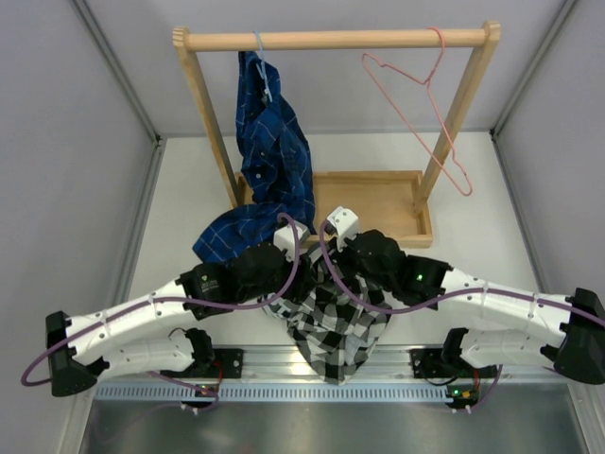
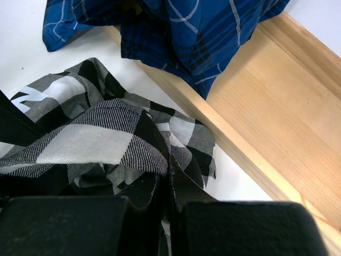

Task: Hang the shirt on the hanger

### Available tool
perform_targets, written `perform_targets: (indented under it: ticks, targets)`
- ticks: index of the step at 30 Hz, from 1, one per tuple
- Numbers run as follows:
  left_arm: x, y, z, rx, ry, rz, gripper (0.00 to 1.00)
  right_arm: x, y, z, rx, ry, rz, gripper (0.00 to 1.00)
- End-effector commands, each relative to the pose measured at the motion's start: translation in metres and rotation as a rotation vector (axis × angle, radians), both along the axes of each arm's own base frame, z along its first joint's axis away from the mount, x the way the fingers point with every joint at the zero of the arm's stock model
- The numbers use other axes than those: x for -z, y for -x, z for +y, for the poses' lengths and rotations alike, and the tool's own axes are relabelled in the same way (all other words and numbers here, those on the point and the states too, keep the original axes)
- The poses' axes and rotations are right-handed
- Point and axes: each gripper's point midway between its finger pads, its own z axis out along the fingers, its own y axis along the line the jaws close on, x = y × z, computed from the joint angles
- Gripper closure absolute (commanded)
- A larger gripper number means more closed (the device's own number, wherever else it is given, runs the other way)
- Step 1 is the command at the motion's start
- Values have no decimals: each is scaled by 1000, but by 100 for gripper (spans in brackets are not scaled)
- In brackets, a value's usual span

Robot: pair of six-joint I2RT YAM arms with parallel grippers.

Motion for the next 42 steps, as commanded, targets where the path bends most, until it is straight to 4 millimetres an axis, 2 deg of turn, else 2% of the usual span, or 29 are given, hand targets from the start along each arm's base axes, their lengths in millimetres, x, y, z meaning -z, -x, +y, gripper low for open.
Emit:
perform_targets:
  ticks: [1,3,5,7,10,11,14,19,20,21,22,23,24,25,27,28,30,31,32,33,34,36,37,42]
  targets:
    - [-8,3,-2,20,32,-6,46,-27,-7,5,17,-75,-16,100]
    - [-6,2,-2,17,23,-9,44,-28,-7,4,19,-79,-14,100]
    - [-2,1,-1,11,8,-7,47,-28,-9,3,18,-82,-11,100]
    - [0,0,-1,11,5,-8,63,-27,-9,1,21,-81,-7,100]
    - [0,-1,-1,7,2,-13,74,-27,-8,0,15,-85,-2,100]
    - [-1,-2,-2,8,3,-15,84,-27,-8,0,13,-85,-1,100]
    - [-5,-3,-2,-1,13,-21,100,-22,-9,-3,23,-76,8,99]
    - [-21,-15,9,-76,31,-80,100,-15,-12,-14,53,-94,45,97]
    - [-22,-17,11,-92,24,-90,100,-17,-11,-15,50,-106,49,93]
    - [-19,-19,15,-109,1,-90,100,-18,-8,-14,37,-112,54,64]
    - [-20,-24,20,-142,-15,-103,100,-25,-5,-16,33,-133,48,46]
    - [-21,-26,22,-155,-27,-103,100,-31,-4,-18,32,-144,44,33]
    - [-22,-26,23,-167,-31,-101,100,-31,-1,-24,38,-130,53,25]
    - [-21,-26,24,-169,-39,-99,100,-49,2,-29,36,-161,34,24]
    - [-22,-27,25,-176,-35,-96,100,-66,11,-44,41,-172,26,24]
    - [-23,-26,25,-179,-32,-96,100,-86,13,-49,46,-201,7,23]
    - [-22,-27,26,-184,-31,-96,100,-110,10,-70,115,-213,-33,22]
    - [-22,-26,26,-185,-30,-96,100,-128,8,-86,160,-196,-55,22]
    - [-22,-26,26,-183,-27,-94,100,-140,-1,-104,242,-183,-84,22]
    - [-23,-26,26,-183,-26,-92,100,-147,-6,-112,267,-159,-92,22]
    - [-23,-25,26,-182,-22,-89,100,-168,-16,-133,333,-154,-120,21]
    - [-24,-25,25,-184,-13,-86,100,-178,-32,-147,399,-131,-115,20]
    - [-25,-25,25,-185,-9,-87,100,-194,-40,-165,457,-134,-131,20]
    - [-23,-24,28,-195,-2,-85,100,-227,-62,-182,515,-141,-183,19]
